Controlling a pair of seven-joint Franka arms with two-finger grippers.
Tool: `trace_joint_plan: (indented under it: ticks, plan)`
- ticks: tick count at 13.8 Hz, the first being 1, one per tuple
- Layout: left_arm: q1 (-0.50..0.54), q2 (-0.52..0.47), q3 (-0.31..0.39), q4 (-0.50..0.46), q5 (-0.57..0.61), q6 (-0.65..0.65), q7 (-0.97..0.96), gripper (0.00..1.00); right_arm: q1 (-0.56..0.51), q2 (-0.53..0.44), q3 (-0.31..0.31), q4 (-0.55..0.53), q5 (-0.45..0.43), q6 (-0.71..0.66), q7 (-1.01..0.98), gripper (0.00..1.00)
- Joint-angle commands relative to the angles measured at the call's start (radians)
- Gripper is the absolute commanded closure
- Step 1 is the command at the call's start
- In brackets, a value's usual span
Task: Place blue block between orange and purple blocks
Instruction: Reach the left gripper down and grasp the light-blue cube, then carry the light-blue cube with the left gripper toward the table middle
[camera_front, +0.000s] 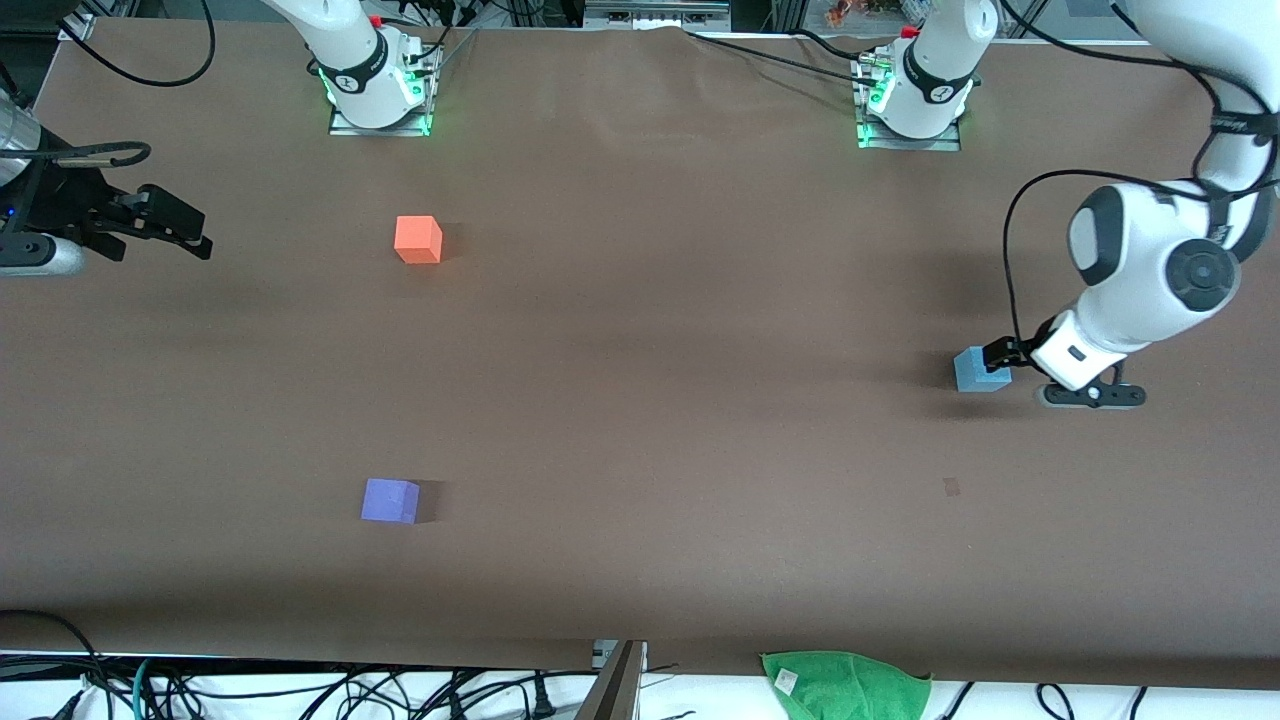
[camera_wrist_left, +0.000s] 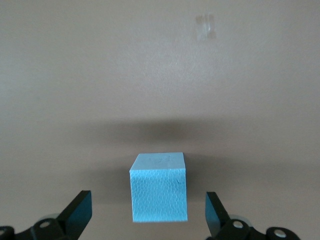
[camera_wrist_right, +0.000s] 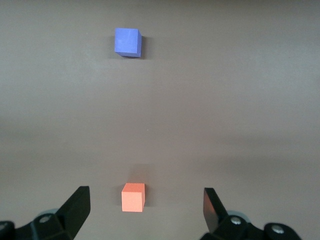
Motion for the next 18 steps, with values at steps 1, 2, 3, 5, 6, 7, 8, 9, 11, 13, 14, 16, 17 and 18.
trace_joint_plan:
  ticks: [1,2,3,5,6,7,8,9,11,13,14,16,17,18]
  plan:
    - [0.003,0.061,-0.002,-0.017,0.022,0.092,0.016,0.0,0.004,-0.008,-0.017,-0.011,0.019,0.01,-0.013,0.0]
    - [0.003,0.091,-0.002,-0.017,0.022,0.113,0.015,0.0,0.004,-0.008,-0.015,-0.011,0.019,0.01,-0.013,0.0]
    - [0.003,0.117,-0.002,-0.02,0.022,0.142,0.016,0.0,0.004,-0.008,-0.017,-0.011,0.019,0.01,-0.013,0.0]
    - [0.004,0.131,-0.002,-0.027,0.022,0.149,0.016,0.11,0.004,-0.008,-0.017,-0.011,0.019,0.01,-0.013,0.0]
    - [0.004,0.125,-0.004,-0.033,0.022,0.146,0.016,0.39,0.004,-0.008,-0.017,-0.011,0.019,0.01,-0.013,0.0]
    - [0.004,0.119,-0.004,-0.033,0.022,0.14,0.016,0.6,0.004,-0.008,-0.017,-0.011,0.019,0.01,-0.013,0.0]
    - [0.004,0.118,-0.004,-0.038,0.022,0.136,0.013,0.76,0.004,-0.008,-0.017,-0.011,0.019,0.01,-0.013,0.0]
    - [0.003,0.118,-0.005,-0.038,0.022,0.133,0.015,0.85,0.004,-0.008,-0.017,-0.011,0.019,0.01,-0.013,0.0]
    - [0.003,0.099,-0.01,-0.027,0.022,0.109,0.016,0.85,0.004,-0.008,-0.017,-0.011,0.019,0.01,-0.013,0.0]
    - [-0.017,0.041,-0.022,-0.004,0.022,0.043,0.004,0.85,0.004,-0.008,-0.018,-0.011,0.019,0.01,-0.013,0.0]
    - [-0.022,0.021,-0.063,0.032,0.022,-0.036,0.003,0.85,0.004,-0.008,-0.018,-0.011,0.019,0.01,-0.013,0.0]
    - [-0.023,0.018,-0.155,0.176,0.022,-0.257,0.001,0.81,0.003,-0.008,-0.018,-0.011,0.019,0.011,-0.013,0.0]
    - [-0.036,0.032,-0.209,0.253,0.021,-0.349,-0.003,0.8,0.004,-0.008,-0.018,-0.011,0.019,0.014,-0.013,0.0]
    - [-0.054,0.05,-0.256,0.322,0.011,-0.418,-0.026,0.8,0.003,-0.006,-0.018,-0.011,0.019,0.015,-0.013,0.0]
